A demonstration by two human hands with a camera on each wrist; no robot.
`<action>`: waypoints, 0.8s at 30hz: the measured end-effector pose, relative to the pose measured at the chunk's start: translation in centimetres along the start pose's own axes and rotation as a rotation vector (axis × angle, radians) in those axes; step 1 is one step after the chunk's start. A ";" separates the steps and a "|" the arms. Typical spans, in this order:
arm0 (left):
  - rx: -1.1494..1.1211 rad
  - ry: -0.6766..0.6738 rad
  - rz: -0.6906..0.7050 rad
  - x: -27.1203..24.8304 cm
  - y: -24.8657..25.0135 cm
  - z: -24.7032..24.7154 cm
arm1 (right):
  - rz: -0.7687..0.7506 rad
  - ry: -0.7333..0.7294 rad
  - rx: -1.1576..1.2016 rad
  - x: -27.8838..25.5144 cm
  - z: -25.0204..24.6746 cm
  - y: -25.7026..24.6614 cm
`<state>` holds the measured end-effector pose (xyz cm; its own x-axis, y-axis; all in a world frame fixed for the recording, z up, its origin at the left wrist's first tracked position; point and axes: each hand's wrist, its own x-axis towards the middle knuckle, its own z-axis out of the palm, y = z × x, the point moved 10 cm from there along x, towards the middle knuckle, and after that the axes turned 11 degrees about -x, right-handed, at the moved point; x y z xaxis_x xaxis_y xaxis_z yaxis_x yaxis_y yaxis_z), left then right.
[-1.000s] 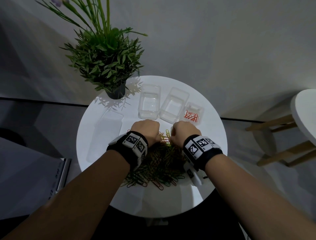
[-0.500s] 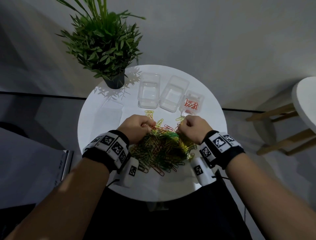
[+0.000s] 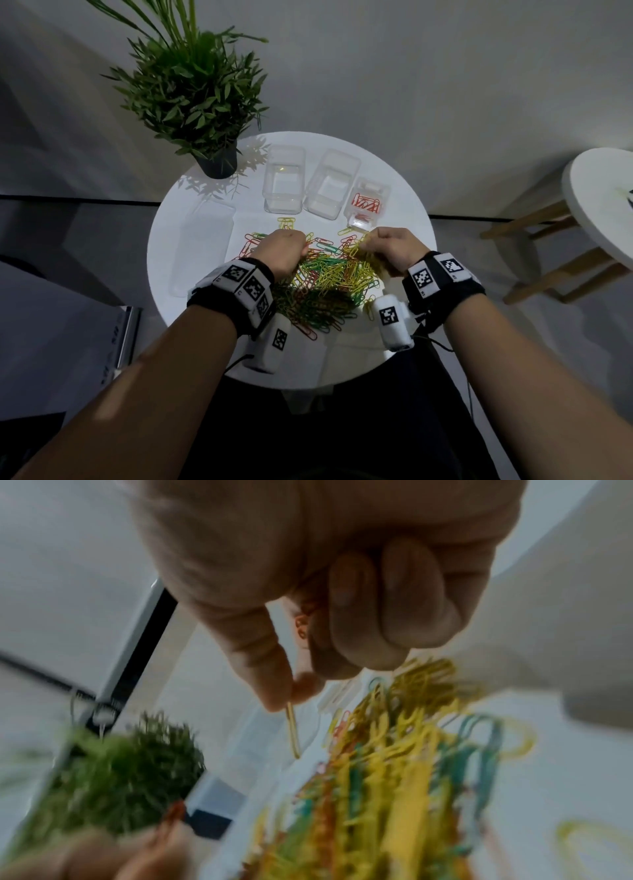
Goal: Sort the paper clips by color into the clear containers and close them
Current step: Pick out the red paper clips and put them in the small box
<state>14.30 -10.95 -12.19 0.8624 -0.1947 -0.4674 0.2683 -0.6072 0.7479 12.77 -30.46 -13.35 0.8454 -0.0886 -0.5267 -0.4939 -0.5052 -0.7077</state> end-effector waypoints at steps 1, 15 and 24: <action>0.024 0.004 0.006 0.0 0.3 0.1 | -0.025 0.033 -0.126 -0.2 -0.3 -0.4; 0.040 0.098 0.077 -0.1 0.3 -1.1 | -0.298 0.084 -1.164 1.0 2.8 -6.4; 0.043 0.124 0.120 0.8 2.1 -1.8 | -0.185 0.141 -0.801 1.0 -0.1 -4.0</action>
<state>16.33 -10.95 -10.15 0.9340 -0.1732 -0.3123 0.1439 -0.6178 0.7730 15.59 -28.57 -11.01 0.9425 -0.0238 -0.3333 -0.0954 -0.9751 -0.2003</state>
